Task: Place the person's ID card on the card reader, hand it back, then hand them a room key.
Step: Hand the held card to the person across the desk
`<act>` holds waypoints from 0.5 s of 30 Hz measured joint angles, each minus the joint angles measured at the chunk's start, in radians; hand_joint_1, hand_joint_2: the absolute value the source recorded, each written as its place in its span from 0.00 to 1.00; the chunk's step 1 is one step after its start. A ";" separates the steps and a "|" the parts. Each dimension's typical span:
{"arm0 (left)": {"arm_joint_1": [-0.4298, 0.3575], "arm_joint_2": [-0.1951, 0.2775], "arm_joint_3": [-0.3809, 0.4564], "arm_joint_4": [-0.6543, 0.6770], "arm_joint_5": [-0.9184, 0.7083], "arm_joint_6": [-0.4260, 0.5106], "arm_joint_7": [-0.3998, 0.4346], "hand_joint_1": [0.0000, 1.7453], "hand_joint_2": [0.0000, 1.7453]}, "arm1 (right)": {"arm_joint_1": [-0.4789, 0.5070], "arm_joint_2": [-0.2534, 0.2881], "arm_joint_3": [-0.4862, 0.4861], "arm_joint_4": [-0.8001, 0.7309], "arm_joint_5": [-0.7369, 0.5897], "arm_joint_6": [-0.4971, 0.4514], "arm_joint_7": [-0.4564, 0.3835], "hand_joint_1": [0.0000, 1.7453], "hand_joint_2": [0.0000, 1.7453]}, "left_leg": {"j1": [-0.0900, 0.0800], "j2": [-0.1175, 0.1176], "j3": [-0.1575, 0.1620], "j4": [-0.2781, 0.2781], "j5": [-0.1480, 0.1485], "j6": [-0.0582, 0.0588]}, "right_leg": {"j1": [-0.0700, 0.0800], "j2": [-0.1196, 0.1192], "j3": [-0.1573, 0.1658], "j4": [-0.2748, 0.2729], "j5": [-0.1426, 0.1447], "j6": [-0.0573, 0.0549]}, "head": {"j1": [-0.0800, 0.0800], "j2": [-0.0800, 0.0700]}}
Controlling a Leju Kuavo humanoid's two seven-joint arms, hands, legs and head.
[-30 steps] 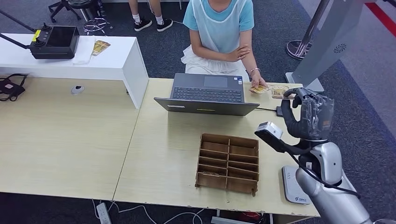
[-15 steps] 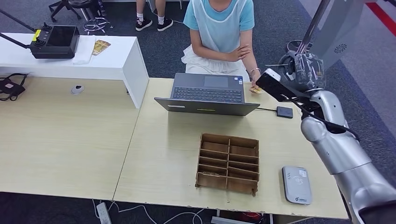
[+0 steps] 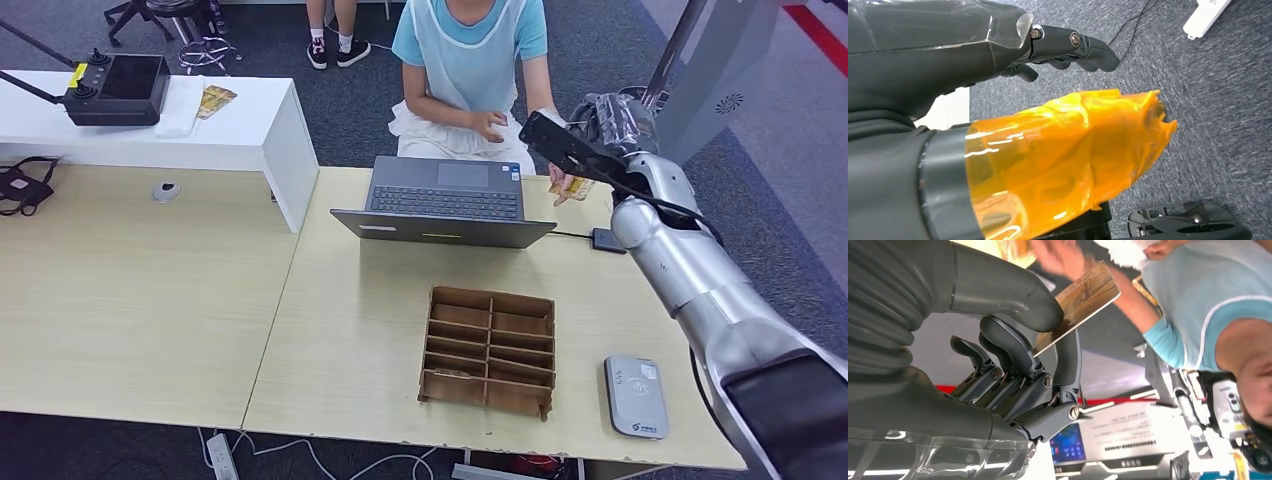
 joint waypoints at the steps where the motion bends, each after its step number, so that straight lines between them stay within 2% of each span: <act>1: 0.000 0.001 0.000 0.000 0.000 0.000 -0.002 0.00 0.00 | -0.005 0.009 0.002 0.018 -0.009 0.003 -0.003 1.00 1.00 | 0.000 0.000 0.000 0.000 0.000 0.000 | 0.000 0.000 0.000 0.000 0.000 0.000 | 0.000 0.000; 8: 0.007 0.002 -0.004 -0.005 0.000 0.000 -0.025 0.00 0.00 | -0.040 0.065 0.010 0.152 -0.060 0.026 -0.002 0.99 1.00 | 0.000 -0.001 0.000 0.000 0.000 0.000 | 0.000 -0.001 0.000 0.000 0.000 0.000 | 0.000 0.000; 15: 0.007 0.001 -0.006 -0.005 0.000 0.000 -0.042 0.00 0.00 | -0.057 0.084 0.011 0.244 -0.089 0.041 0.002 1.00 1.00 | 0.000 0.000 0.000 0.000 0.000 0.000 | 0.000 0.000 0.000 0.000 0.000 0.000 | 0.000 0.000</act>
